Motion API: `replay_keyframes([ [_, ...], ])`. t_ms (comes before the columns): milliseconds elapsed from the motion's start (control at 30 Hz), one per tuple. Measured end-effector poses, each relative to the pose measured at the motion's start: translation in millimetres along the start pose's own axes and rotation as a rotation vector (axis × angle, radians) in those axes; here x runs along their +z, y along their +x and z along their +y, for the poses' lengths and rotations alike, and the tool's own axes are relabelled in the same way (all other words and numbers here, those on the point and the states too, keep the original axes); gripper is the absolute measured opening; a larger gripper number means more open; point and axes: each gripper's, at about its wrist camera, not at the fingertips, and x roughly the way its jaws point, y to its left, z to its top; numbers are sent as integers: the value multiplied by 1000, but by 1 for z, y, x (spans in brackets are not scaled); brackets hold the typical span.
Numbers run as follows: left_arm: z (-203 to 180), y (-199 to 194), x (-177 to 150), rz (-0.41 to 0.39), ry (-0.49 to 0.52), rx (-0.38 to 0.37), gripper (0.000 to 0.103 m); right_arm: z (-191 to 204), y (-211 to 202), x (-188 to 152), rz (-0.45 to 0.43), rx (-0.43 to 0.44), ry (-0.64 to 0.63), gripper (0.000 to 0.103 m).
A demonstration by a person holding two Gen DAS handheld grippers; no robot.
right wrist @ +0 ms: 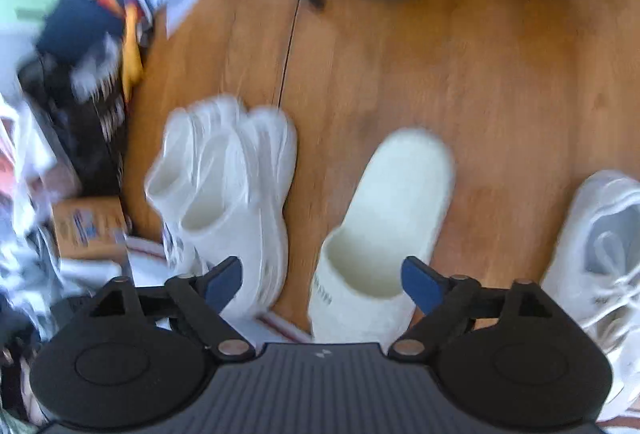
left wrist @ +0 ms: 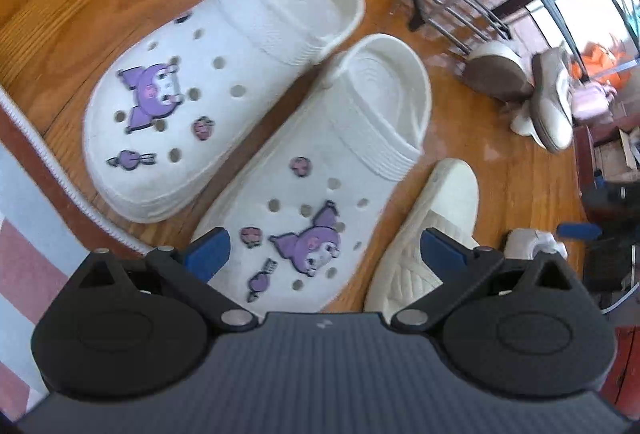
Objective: Organize scattered shoes
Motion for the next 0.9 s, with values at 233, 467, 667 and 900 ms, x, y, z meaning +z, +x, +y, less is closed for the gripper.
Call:
replay_keyframes([
  [233,-24,-11,-7,0,93,-38,103,-42,-49,-1,-308,-157,89,92],
  [467,-52,13,-14,56,165,-103,103,-34,-66,-3,-411,-233,-74,92],
  [667,-60,29,-16,82,129,-91,103,-64,-62,3,-386,-193,-21,92],
  [900,-81,49,-2,75,82,-66,103,-147,-66,46,-446,129,371,93],
])
